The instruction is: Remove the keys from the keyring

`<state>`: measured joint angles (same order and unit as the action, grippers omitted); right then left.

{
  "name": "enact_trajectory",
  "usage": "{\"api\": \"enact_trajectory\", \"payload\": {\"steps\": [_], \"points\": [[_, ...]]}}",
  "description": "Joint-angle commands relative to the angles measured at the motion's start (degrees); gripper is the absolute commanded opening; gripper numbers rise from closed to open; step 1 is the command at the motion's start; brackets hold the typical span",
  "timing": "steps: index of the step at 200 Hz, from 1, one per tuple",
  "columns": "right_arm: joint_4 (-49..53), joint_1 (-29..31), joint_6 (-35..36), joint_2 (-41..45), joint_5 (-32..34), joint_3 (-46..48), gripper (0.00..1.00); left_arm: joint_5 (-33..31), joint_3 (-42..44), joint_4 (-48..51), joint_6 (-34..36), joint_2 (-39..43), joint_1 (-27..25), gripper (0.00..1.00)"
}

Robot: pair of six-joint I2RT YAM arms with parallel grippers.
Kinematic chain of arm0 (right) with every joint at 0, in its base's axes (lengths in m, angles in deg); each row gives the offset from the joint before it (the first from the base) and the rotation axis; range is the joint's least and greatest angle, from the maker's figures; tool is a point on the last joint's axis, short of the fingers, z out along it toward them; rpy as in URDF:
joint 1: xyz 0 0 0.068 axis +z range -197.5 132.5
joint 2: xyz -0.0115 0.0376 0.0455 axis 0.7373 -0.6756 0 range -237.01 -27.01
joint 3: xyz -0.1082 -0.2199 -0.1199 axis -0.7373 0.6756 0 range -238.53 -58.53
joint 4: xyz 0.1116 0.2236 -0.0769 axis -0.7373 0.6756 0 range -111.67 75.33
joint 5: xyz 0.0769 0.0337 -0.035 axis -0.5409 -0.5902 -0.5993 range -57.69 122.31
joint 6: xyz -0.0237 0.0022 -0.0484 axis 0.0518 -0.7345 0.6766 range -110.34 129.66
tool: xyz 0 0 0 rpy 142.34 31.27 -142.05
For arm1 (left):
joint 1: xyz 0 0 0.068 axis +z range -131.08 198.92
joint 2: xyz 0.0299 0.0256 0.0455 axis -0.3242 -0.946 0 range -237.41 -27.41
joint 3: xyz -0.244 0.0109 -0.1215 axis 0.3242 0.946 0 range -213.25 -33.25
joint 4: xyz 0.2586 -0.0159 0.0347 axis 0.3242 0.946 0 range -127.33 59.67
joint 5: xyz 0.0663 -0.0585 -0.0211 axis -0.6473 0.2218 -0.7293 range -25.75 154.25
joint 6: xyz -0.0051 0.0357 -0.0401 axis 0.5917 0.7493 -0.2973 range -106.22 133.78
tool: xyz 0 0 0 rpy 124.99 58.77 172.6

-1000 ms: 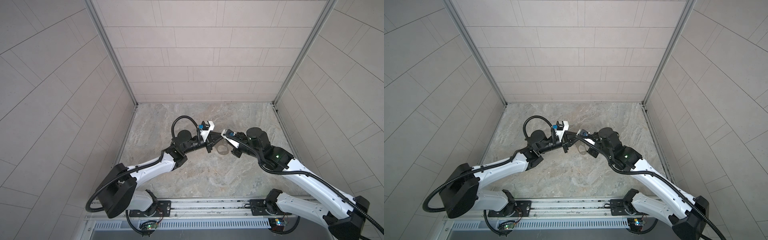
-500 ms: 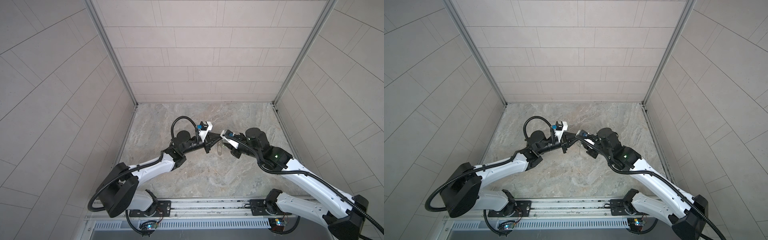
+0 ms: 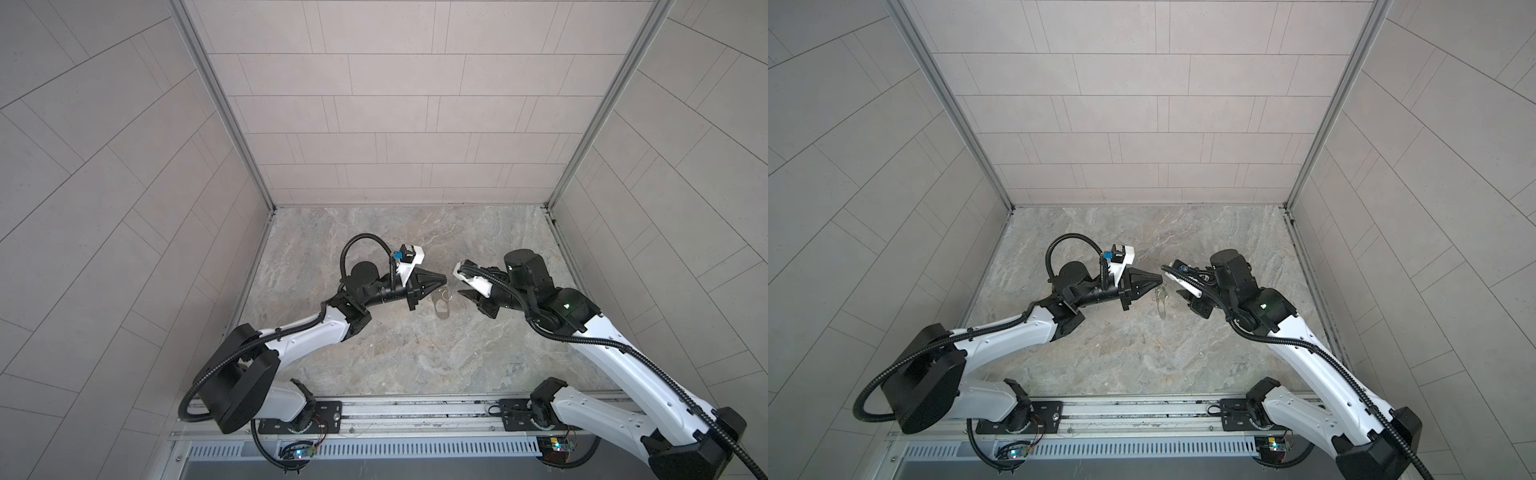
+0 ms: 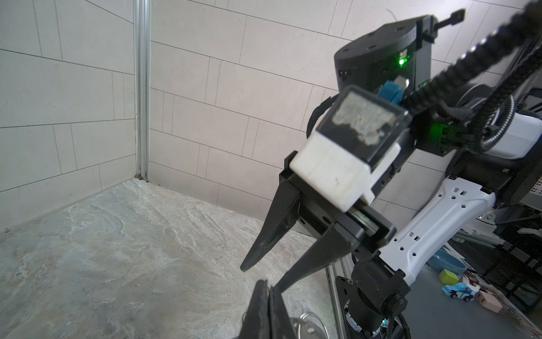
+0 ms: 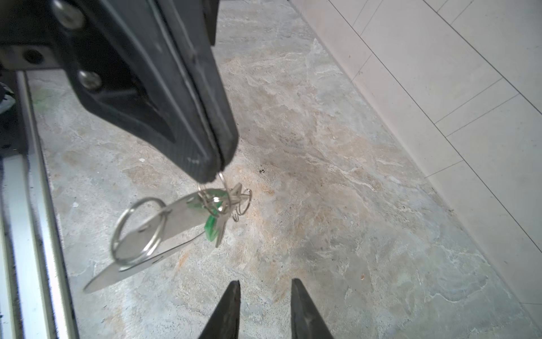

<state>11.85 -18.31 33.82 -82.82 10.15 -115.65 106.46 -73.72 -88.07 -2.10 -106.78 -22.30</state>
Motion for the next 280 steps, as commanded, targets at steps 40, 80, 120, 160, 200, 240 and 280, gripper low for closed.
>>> {"api": "enact_trajectory", "payload": {"steps": [40,80,120,160,200,240,280], "points": [[11.0,-0.9,1.1,-5.7,-12.6,-11.1,0.28,3.5,-1.1,-3.4,-1.8,-0.3,0.3,0.0],[14.0,-0.9,1.4,-7.6,-14.3,-13.4,0.29,4.1,-1.1,-3.2,-1.8,-0.1,0.3,0.0],[13.4,-0.9,0.5,-9.1,-15.6,-13.8,0.26,4.5,-1.2,-3.0,-1.7,-0.1,0.3,0.0],[13.2,-0.9,0.3,-9.1,-16.3,-14.0,0.23,5.1,-1.2,-2.3,-1.3,0.0,0.3,0.0],[13.8,-1.1,0.2,-9.5,-16.8,-14.2,0.13,5.9,-1.4,-1.7,-0.9,0.1,0.3,0.0],[13.7,-1.2,0.0,-9.5,-17.5,-14.2,0.03,6.6,-1.7,-0.6,-0.6,0.0,0.3,0.0],[14.5,-1.3,-0.3,-9.5,-18.8,-14.2,0.0,7.0,-2.0,0.7,0.2,0.0,0.3,0.0]]}}
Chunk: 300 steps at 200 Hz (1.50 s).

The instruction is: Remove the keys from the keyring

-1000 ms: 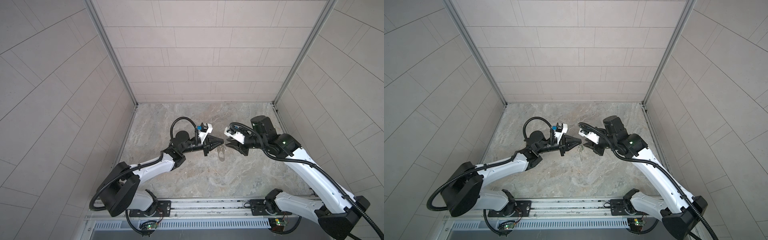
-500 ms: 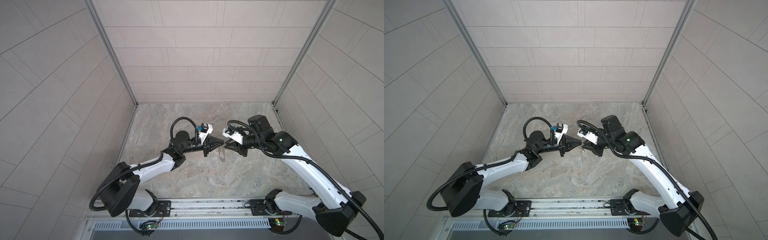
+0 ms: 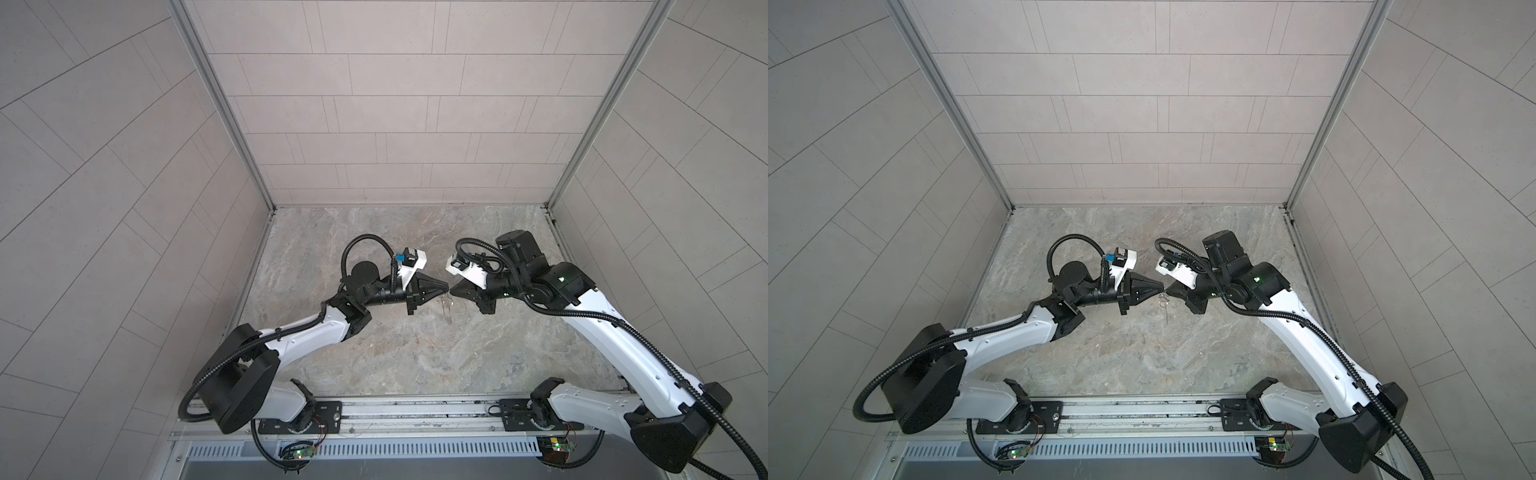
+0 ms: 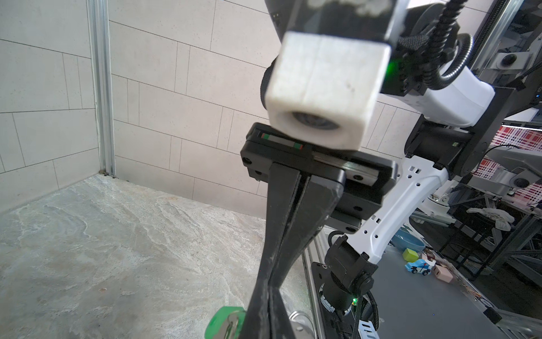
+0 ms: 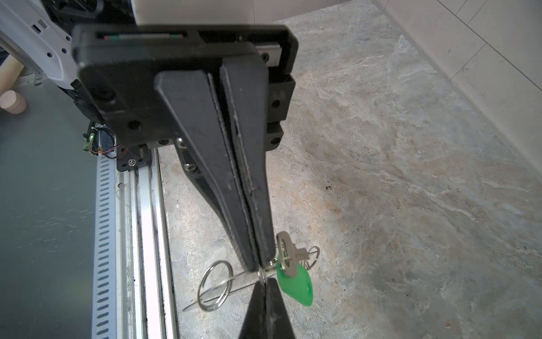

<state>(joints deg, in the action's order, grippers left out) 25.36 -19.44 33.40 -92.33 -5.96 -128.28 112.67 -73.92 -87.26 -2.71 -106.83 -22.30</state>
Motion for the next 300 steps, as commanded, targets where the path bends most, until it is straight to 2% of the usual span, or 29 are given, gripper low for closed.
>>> {"api": "enact_trajectory", "payload": {"steps": [1,51,69,95,106,123,155,167,199,220,279,300], "points": [[1.0,-0.2,0.1,0.0,-2.7,-1.4,0.0,0.8,-1.8,-0.1,0.8,0.0,0.3,0.0],[0.2,-0.2,-0.7,0.6,-2.3,-0.7,0.0,-0.4,-2.5,2.7,3.6,0.2,0.6,0.0],[0.2,-0.2,-3.4,0.0,-0.5,-0.7,0.0,-4.9,-3.8,11.1,10.8,2.1,0.9,0.17],[-0.5,-0.2,-11.4,-0.2,3.7,-0.7,0.0,-13.7,-6.8,25.1,23.0,6.6,0.9,0.32],[-0.6,-0.2,-14.9,-0.3,5.9,-0.8,0.0,-17.6,-6.9,27.0,24.4,8.4,0.8,0.35],[-0.4,-0.2,-20.6,-0.8,9.8,-1.3,0.0,-20.4,-6.3,28.0,25.1,11.0,0.2,0.4],[0.6,-0.2,-31.6,-3.1,16.0,-3.4,0.0,-26.0,-5.1,32.7,29.8,14.8,-4.5,0.4],[2.2,-0.2,-34.7,-4.3,16.3,-5.0,0.0,-30.0,-4.3,33.2,31.4,15.9,-7.2,0.4],[6.2,0.1,-44.3,-7.7,16.9,-8.4,0.0,-33.8,-2.8,33.3,31.7,15.1,-12.0,0.41],[9.4,0.8,-47.0,-9.3,17.6,-11.3,0.0,-37.1,-0.4,29.5,29.3,13.9,-12.1,0.5],[10.3,1.7,-55.7,-9.9,17.3,-12.0,0.0,-42.7,-0.5,24.7,29.2,6.0,-12.1,0.51],[11.3,2.5,-57.8,-10.3,17.4,-12.2,0.0,-44.8,-1.7,23.0,29.9,3.2,-11.4,0.45]]}}
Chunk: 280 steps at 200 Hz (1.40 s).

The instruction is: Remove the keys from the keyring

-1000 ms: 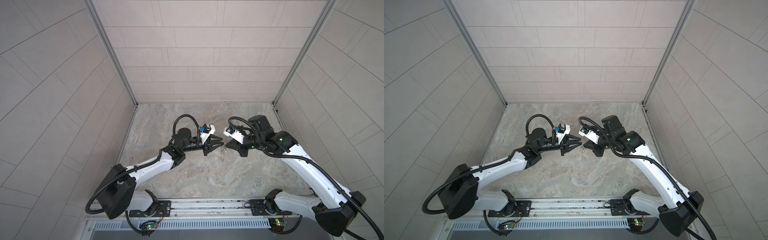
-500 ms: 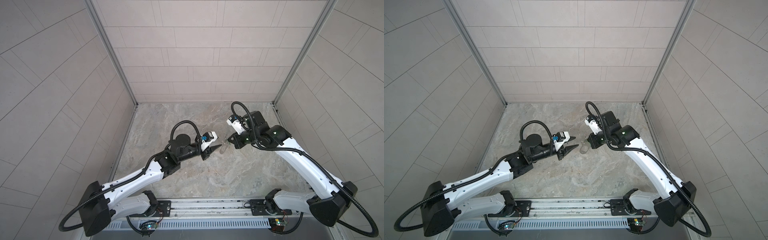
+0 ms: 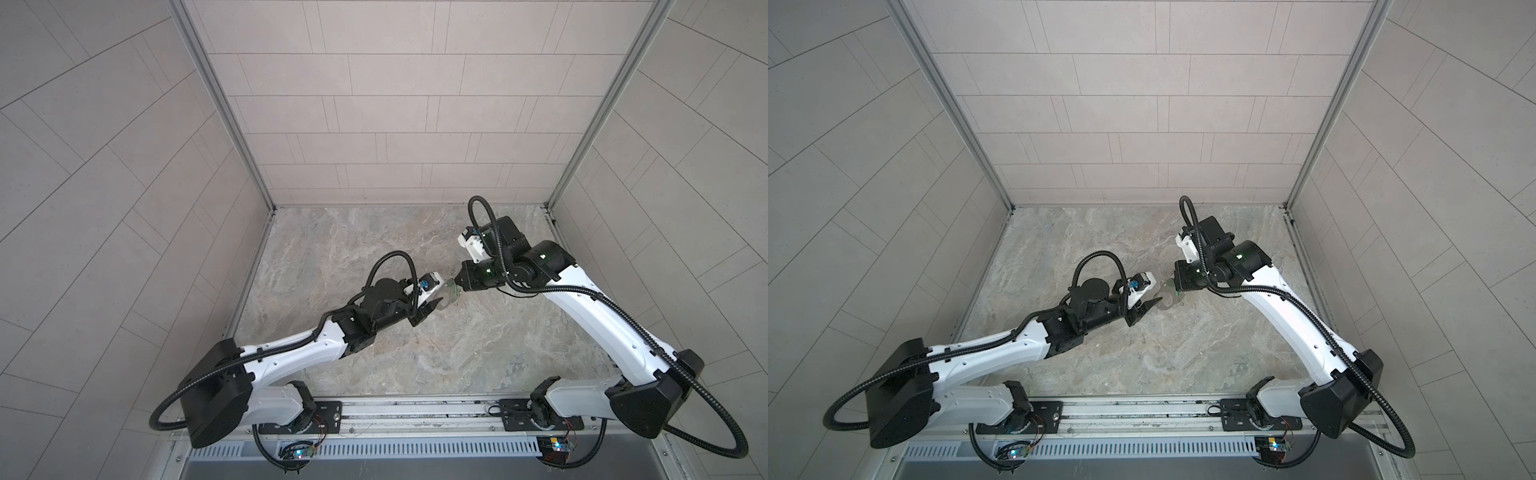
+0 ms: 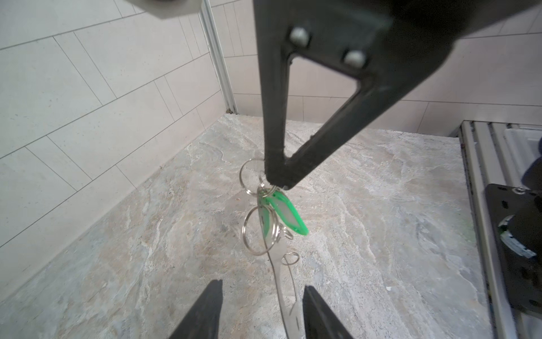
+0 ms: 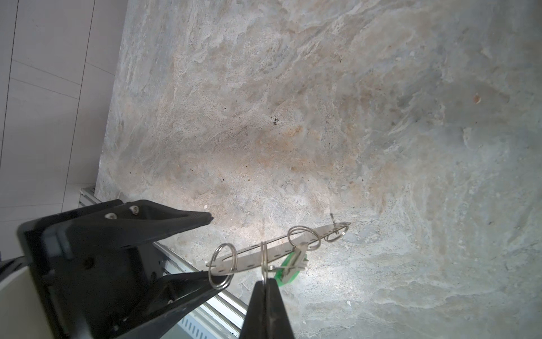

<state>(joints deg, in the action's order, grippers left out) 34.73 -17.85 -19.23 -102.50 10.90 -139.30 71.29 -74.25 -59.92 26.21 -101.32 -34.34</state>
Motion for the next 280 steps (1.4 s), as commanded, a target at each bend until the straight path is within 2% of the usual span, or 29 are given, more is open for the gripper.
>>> {"api": "enact_trajectory", "payload": {"steps": [1,13,41,85,125,148,207,241,280], "points": [[2.0,0.9,-5.3,-0.2,0.6,-1.1,0.0,-3.3,-1.4,-4.3,0.9,-2.3,0.7,0.45],[2.5,1.1,-6.8,-0.5,0.7,-1.1,0.0,-2.1,-2.2,-4.4,1.1,-3.6,1.4,0.45],[3.2,1.4,-10.3,-1.2,1.4,-0.5,0.0,-0.1,-2.6,-7.3,0.2,-6.1,3.8,0.34],[3.9,1.4,-13.4,-2.5,0.1,0.2,0.0,3.2,-4.0,-11.5,-2.2,-10.0,8.7,0.31],[2.0,1.1,-16.8,-4.6,-3.3,1.1,0.0,6.9,-5.4,-15.8,-1.7,-14.9,9.6,0.36],[0.9,0.7,-18.9,-6.5,-5.1,0.9,0.0,6.7,-5.1,-17.2,-1.3,-15.5,9.7,0.41],[-1.4,-0.8,-25.1,-9.3,-4.0,0.8,0.0,3.1,0.6,-15.7,-3.8,-9.6,9.6,0.45],[-4.0,-1.7,-30.0,-8.7,-2.3,2.9,0.0,0.7,5.0,-10.5,-1.8,-2.6,9.7,0.44],[-5.6,-2.0,-33.6,-8.9,-2.0,3.7,0.0,4.6,7.4,-7.3,-2.8,4.5,9.5,0.44]]}}
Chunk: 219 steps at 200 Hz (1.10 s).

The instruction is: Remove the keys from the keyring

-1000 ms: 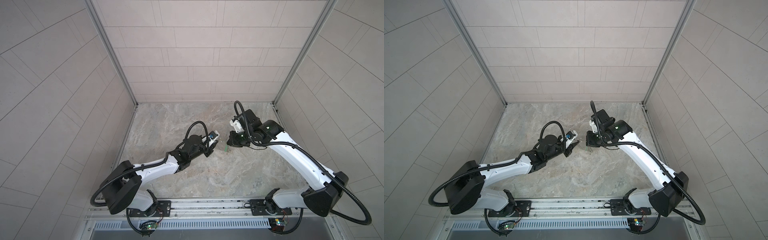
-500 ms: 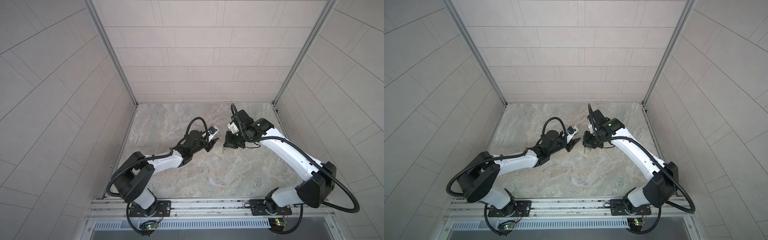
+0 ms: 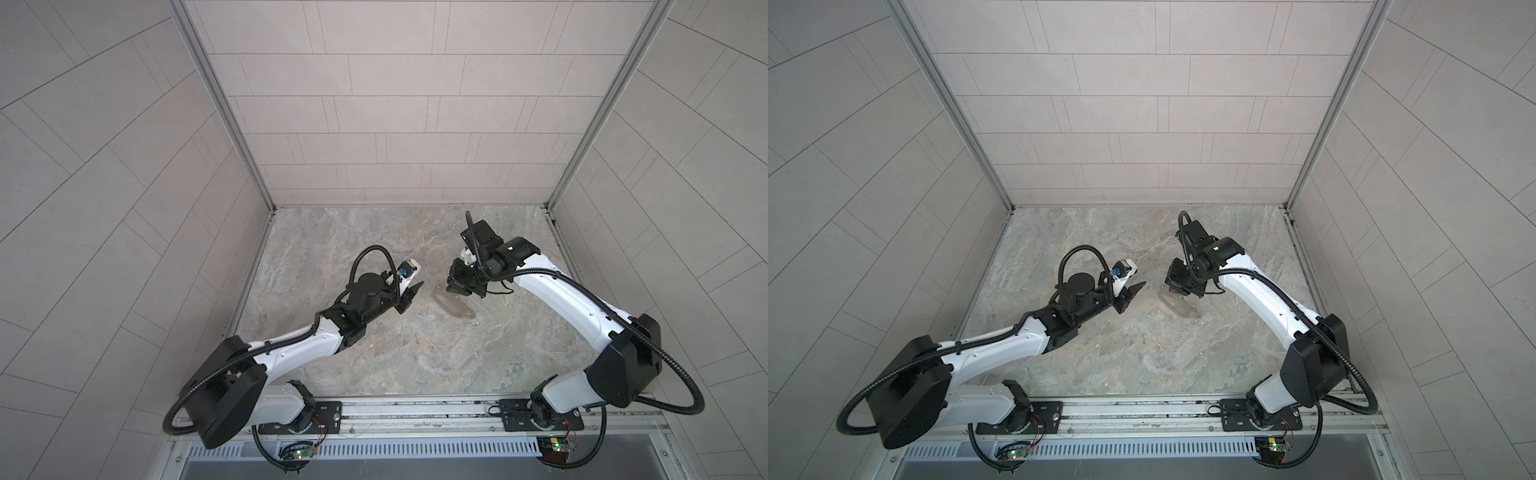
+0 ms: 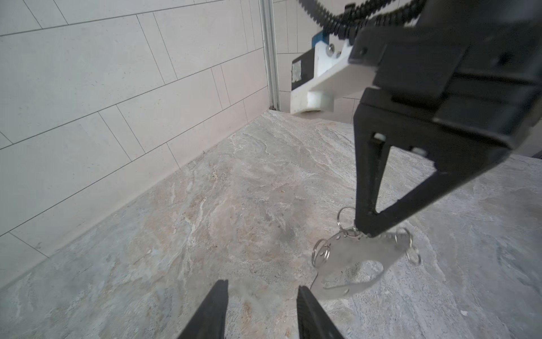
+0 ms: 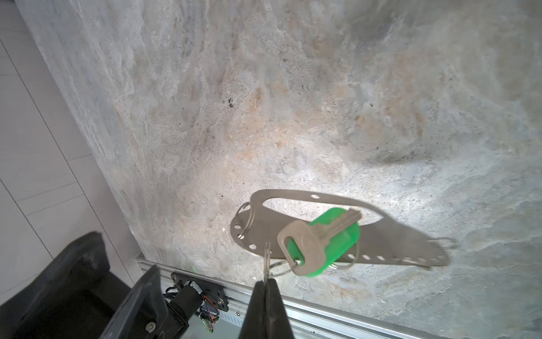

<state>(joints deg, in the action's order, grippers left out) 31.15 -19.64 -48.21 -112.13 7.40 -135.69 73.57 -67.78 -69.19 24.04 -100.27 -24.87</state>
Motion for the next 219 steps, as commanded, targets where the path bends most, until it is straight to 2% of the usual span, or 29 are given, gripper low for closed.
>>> {"api": "enact_trajectory", "payload": {"steps": [1,32,66,110,156,219], "points": [[-2.1,-0.2,-4.8,0.7,1.5,0.1,0.0,2.5,1.0,2.0,-0.8,3.6,0.0,0.44],[-3.3,-0.2,-7.4,1.5,1.7,1.0,0.0,4.9,-0.3,2.4,-3.3,4.0,-2.3,0.45],[-3.3,-0.2,-9.7,2.7,3.5,1.8,0.0,8.4,-2.1,0.6,-8.1,-1.1,-3.0,0.44],[-5.1,-0.2,-14.3,4.7,6.0,3.4,0.0,12.3,-4.3,1.1,-5.2,-5.4,-3.3,0.44],[-7.8,-0.1,-19.7,7.1,9.1,5.2,0.0,14.9,-7.1,-0.2,-3.0,-9.8,-3.8,0.5],[-9.1,0.4,-23.5,8.1,10.4,5.2,0.0,11.9,-10.9,-1.7,-3.1,-15.4,-4.0,0.53]]}}
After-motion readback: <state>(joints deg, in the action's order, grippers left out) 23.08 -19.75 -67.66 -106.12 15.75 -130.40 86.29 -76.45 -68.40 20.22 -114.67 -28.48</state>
